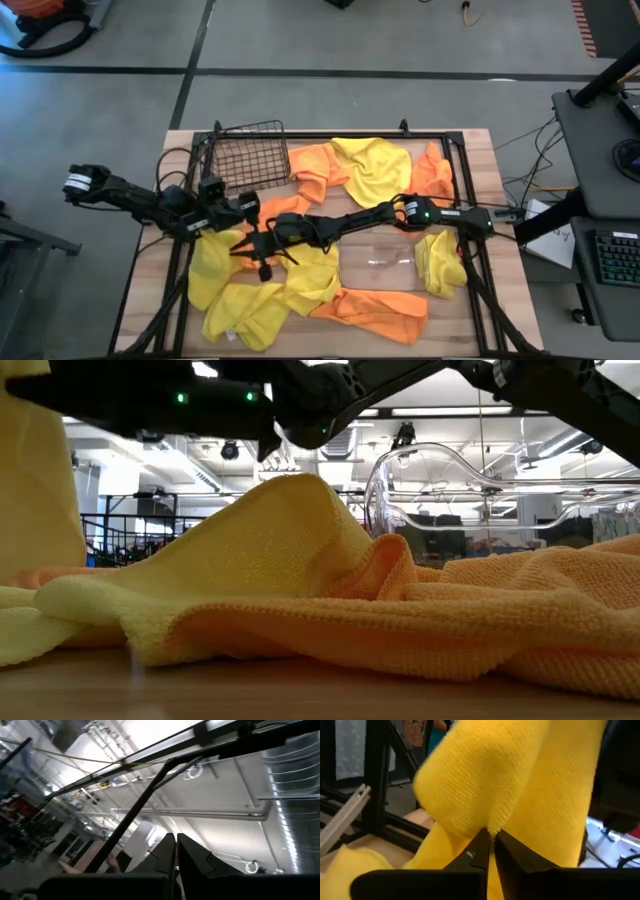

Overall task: Sort microfiber towel by color & place in baskets
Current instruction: Put the yellow towel into the transparent bin

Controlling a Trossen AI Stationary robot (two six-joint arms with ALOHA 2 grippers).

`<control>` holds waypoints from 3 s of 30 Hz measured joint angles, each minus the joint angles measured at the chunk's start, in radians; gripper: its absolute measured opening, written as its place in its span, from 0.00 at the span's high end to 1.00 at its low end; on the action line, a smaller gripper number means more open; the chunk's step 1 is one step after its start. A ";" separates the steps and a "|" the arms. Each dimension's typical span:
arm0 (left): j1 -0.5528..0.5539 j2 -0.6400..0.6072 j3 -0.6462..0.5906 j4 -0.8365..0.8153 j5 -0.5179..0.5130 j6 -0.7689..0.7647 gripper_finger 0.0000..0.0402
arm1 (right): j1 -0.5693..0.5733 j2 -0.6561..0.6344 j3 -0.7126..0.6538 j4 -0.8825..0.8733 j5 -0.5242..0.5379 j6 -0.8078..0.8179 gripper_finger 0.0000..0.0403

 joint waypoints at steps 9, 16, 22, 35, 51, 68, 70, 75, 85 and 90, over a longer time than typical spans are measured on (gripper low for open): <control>0.000 -0.087 0.020 0.055 0.103 -0.008 0.99 | 0.084 -0.003 -0.024 -0.024 0.008 -0.061 0.98; 0.002 -0.152 0.020 0.015 0.104 0.052 0.99 | 0.115 -0.008 -0.026 -0.147 0.431 -0.142 0.98; 0.002 -0.193 0.020 -0.140 0.108 0.067 0.99 | 0.102 -0.070 -0.007 -0.527 0.721 -0.044 0.98; 0.036 -0.284 0.018 -0.507 0.152 0.167 0.99 | 0.168 -0.138 -0.005 -0.719 0.605 0.110 0.67; 0.029 -0.380 0.019 -1.149 0.104 0.179 1.00 | 0.279 -0.265 -0.005 -1.268 0.818 0.393 0.35; 0.025 -0.053 0.349 -1.890 -0.161 0.315 1.00 | 0.241 -0.734 -0.406 -1.456 0.820 0.430 0.35; 0.025 0.008 0.391 -1.920 -0.161 0.313 1.00 | 0.220 -0.821 -0.531 -1.379 0.822 0.431 0.35; 0.025 0.164 0.512 -2.068 -0.164 0.261 1.00 | 0.180 -1.020 -0.801 -1.161 0.818 0.421 0.35; 0.000 0.392 0.625 -2.200 -0.164 0.284 0.93 | 0.177 -1.225 -0.995 -0.998 0.803 0.547 0.34; -0.002 0.443 0.625 -2.203 -0.168 0.292 0.83 | 0.178 -1.247 -1.015 -0.998 0.759 0.635 0.31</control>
